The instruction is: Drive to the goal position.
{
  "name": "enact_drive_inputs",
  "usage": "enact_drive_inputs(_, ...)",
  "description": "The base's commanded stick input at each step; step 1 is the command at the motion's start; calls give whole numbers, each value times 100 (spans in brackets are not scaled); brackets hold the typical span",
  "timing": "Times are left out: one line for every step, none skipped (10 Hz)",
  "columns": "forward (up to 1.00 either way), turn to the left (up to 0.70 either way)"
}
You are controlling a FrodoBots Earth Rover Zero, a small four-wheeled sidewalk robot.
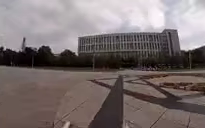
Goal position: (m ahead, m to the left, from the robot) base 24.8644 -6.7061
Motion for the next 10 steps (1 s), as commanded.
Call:
enact_drive_inputs(70, 0)
enact_drive_inputs(70, 0)
enact_drive_inputs(70, 0)
enact_drive_inputs(70, 0)
enact_drive_inputs(70, 0)
enact_drive_inputs(70, 0)
enact_drive_inputs(70, 0)
enact_drive_inputs(70, 0)
enact_drive_inputs(70, -18)
enact_drive_inputs(70, -8)
